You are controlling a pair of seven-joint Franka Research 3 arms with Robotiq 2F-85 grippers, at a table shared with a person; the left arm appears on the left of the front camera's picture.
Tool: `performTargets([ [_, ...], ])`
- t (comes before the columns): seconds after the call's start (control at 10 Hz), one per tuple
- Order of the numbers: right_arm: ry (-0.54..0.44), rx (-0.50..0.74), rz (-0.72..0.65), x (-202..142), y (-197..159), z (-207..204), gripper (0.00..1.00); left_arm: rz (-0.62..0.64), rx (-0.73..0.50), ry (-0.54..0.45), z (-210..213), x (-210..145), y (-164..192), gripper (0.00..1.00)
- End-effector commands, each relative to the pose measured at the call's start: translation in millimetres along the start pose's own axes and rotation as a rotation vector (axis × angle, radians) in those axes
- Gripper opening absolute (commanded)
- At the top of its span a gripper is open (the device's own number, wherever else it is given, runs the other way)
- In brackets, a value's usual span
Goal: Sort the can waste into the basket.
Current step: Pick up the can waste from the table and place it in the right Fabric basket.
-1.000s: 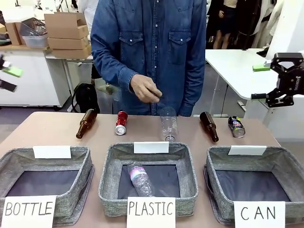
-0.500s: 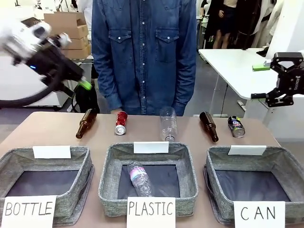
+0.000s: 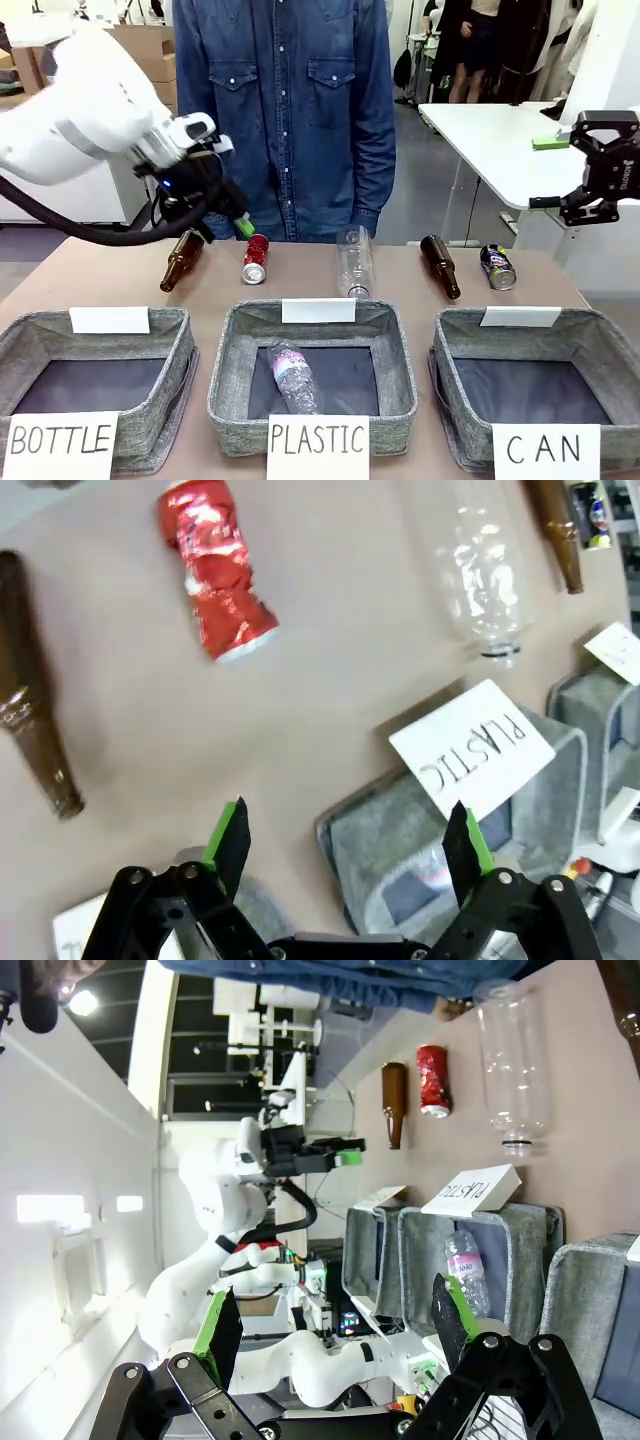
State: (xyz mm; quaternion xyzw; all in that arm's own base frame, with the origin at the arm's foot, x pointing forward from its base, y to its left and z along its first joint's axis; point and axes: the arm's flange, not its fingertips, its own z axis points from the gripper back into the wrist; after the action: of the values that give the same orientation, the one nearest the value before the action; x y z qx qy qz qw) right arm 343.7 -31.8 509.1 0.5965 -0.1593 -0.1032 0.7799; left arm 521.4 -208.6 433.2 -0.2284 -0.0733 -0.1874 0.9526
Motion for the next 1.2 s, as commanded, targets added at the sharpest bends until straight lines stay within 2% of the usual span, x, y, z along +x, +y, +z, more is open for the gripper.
performTargets([
  [0.0, -0.007, 0.024, 0.02, 3, 2, -2, 1.0, -0.04, 0.057, -0.003, -34, 27, 5, 1.0],
  [0.2, -0.007, 0.024, 0.02, 3, 2, -2, 1.0, -0.144, 0.125, 0.003, -73, 45, 20, 1.0],
  [0.4, -0.007, 0.024, 0.02, 3, 2, -2, 1.0, -0.125, 0.231, -0.031, -86, 63, 39, 1.0],
  [0.8, -0.007, 0.024, 0.02, 3, 2, -2, 1.0, -0.129, 0.218, -0.041, -117, 73, 59, 1.0],
  [1.1, -0.007, 0.024, 0.02, 3, 2, -2, 1.0, -0.095, 0.203, -0.066, -120, 76, 58, 1.0],
])
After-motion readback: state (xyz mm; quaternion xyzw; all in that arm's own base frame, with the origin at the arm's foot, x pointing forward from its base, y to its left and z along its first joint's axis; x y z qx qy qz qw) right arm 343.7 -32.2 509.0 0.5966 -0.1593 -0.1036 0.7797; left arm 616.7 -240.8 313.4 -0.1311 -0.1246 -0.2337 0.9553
